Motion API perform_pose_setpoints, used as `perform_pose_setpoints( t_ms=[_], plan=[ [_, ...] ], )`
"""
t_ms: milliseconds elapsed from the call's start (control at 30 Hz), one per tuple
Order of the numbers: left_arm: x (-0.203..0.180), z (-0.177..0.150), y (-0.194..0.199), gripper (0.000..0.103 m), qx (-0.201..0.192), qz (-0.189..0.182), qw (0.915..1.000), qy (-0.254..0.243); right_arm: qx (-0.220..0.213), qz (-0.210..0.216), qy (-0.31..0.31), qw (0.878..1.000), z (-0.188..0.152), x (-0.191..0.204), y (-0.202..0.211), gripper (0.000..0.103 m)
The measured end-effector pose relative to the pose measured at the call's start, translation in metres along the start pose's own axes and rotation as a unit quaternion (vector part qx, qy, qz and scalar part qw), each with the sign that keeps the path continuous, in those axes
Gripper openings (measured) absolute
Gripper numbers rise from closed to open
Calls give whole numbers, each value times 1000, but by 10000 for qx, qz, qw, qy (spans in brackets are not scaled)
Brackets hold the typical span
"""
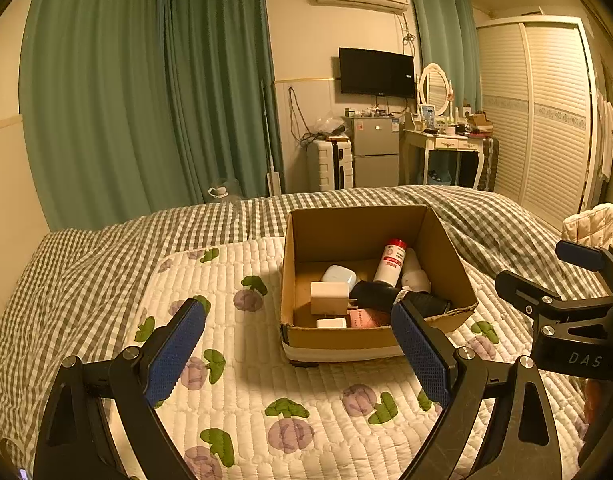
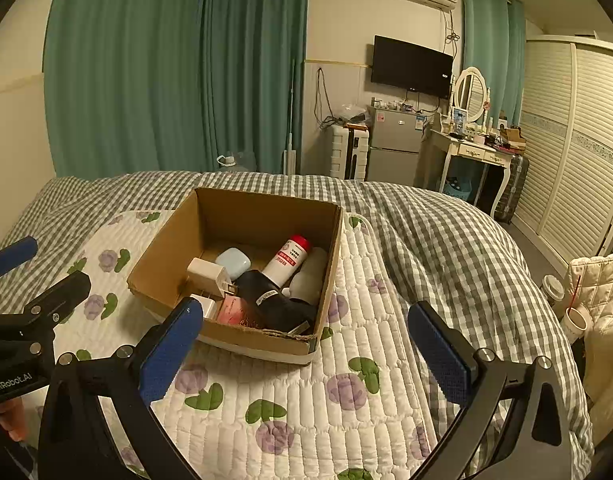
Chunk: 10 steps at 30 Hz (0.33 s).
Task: Organize rigid objects
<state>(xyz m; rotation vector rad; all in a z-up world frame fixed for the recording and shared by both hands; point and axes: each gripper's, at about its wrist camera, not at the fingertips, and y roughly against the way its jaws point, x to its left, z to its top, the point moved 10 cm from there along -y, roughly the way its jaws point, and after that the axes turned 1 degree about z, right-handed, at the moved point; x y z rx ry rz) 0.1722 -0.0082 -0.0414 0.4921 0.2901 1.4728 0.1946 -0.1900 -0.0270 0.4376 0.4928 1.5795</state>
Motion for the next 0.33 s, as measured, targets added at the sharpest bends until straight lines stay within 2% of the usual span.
perform_pose_setpoints(
  t_ms=[333],
  plan=[
    [1,-3,-2,96,52,5,10000,55,29,10,-6,10000,0,2,-4,103]
  ],
)
